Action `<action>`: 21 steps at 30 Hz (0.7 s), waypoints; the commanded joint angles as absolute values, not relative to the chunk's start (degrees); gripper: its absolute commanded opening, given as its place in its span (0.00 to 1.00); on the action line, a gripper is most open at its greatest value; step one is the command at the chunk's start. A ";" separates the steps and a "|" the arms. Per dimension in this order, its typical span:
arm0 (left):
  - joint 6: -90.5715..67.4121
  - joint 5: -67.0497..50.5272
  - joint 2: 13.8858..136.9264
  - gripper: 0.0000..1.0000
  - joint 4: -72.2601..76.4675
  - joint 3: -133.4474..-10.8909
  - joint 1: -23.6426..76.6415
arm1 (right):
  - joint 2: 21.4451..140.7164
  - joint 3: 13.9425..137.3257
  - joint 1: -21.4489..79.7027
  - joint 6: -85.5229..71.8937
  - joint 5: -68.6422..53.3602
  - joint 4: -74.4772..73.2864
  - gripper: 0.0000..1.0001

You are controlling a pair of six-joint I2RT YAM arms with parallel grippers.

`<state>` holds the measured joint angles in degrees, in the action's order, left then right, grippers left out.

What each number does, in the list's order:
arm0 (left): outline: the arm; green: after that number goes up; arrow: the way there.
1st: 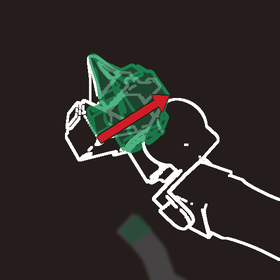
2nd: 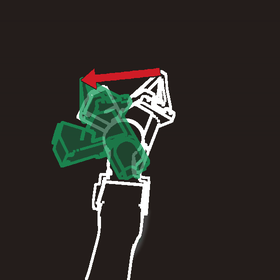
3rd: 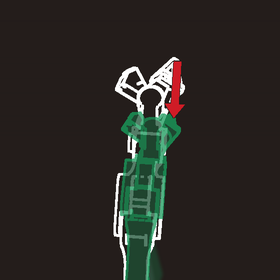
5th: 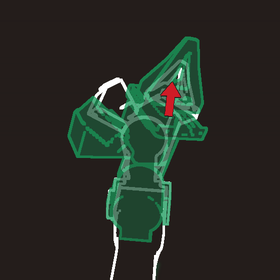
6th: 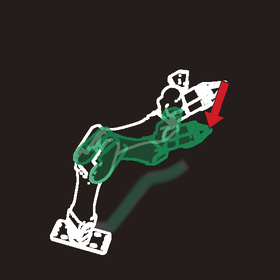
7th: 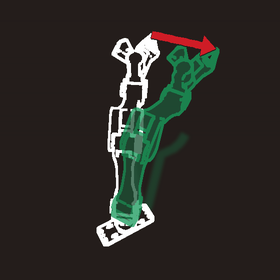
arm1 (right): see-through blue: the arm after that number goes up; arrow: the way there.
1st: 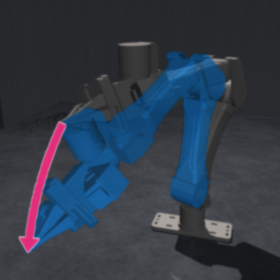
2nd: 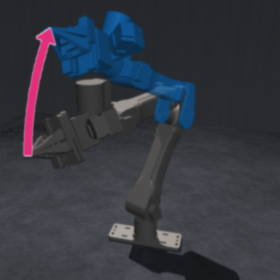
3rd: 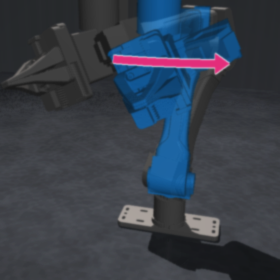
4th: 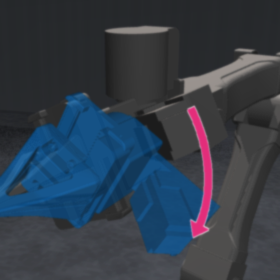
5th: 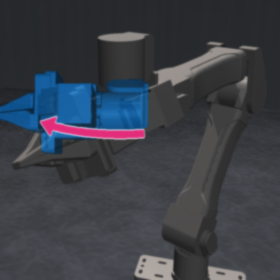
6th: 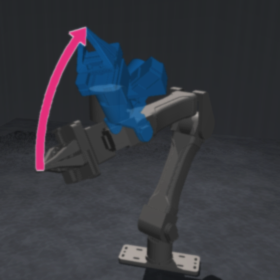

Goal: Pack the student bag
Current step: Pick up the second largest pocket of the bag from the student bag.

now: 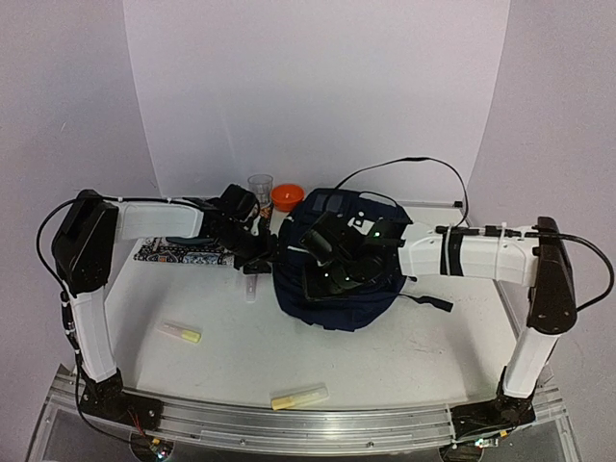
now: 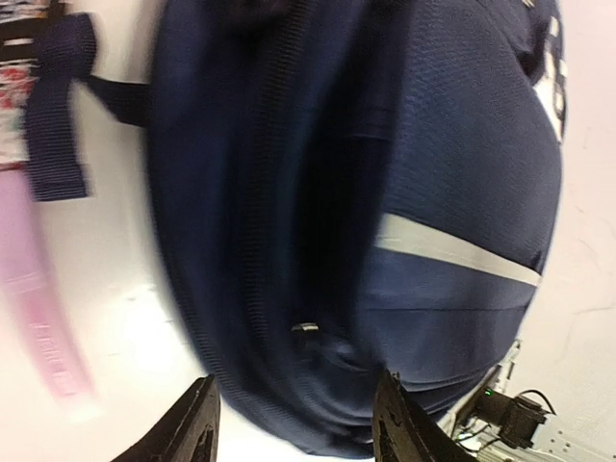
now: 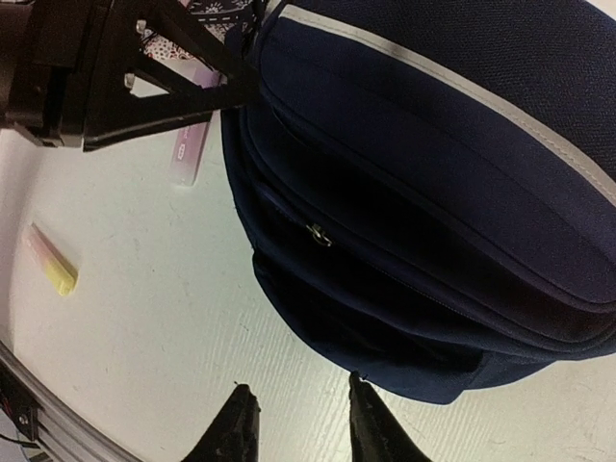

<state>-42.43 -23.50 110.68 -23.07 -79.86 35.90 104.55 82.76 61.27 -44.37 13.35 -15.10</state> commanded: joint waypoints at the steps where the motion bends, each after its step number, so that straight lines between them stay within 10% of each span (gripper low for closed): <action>1: -44.95 -25.21 113.72 0.55 -18.48 -81.79 36.45 | 108.26 87.60 60.84 -45.55 15.40 -16.07 0.44; 6: -46.14 -27.91 118.19 0.50 -16.99 -83.20 36.42 | 111.35 90.25 60.23 -46.66 16.81 -15.95 0.54; 13: -50.20 -34.30 116.50 0.02 -9.63 -80.57 36.73 | 112.63 90.55 59.29 -46.98 16.64 -16.07 0.56; 21: -56.89 -39.42 107.88 0.00 -0.22 -75.15 36.87 | 110.29 91.01 58.83 -39.59 16.85 -16.07 0.52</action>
